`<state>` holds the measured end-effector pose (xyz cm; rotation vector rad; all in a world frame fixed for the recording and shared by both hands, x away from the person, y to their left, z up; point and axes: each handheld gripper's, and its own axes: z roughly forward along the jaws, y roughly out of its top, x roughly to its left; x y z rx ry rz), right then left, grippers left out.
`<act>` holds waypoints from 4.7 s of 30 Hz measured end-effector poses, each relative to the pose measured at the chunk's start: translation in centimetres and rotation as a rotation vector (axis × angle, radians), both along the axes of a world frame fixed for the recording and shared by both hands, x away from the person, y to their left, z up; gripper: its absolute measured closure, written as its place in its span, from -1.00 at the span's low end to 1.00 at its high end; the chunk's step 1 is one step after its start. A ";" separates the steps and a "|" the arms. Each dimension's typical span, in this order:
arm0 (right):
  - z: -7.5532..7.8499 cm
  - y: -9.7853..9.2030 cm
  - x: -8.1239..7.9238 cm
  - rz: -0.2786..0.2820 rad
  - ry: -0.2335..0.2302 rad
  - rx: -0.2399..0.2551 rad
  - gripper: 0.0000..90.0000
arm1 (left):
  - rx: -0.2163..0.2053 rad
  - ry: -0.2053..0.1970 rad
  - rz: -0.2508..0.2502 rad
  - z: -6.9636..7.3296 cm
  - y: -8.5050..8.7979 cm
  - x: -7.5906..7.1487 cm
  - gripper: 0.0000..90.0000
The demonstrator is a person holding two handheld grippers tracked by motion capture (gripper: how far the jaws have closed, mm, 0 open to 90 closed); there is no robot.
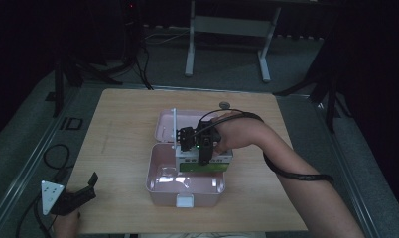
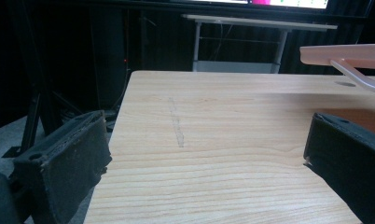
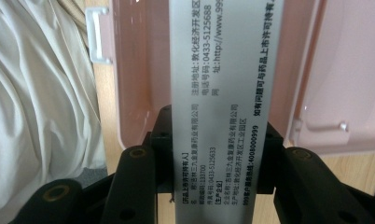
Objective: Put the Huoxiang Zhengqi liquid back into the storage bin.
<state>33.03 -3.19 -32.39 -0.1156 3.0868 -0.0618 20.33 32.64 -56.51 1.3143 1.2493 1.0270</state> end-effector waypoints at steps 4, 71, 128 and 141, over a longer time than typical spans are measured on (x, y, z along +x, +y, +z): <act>-0.6 1.0 -0.2 0.003 0.001 -0.004 0.38 | -0.002 -0.001 -0.001 0.0 0.0 0.0 -0.99; -11.5 0.8 0.4 0.024 0.115 0.017 0.11 | 0.000 0.004 -0.006 0.0 0.0 0.0 -0.99; -13.8 -21.0 7.2 -0.400 -0.141 0.495 -0.71 | 0.002 0.007 -0.005 0.0 0.0 0.0 -0.99; -19.0 -26.3 7.3 -0.684 -0.313 0.765 -0.72 | 0.003 0.008 -0.003 0.0 0.0 0.1 -0.99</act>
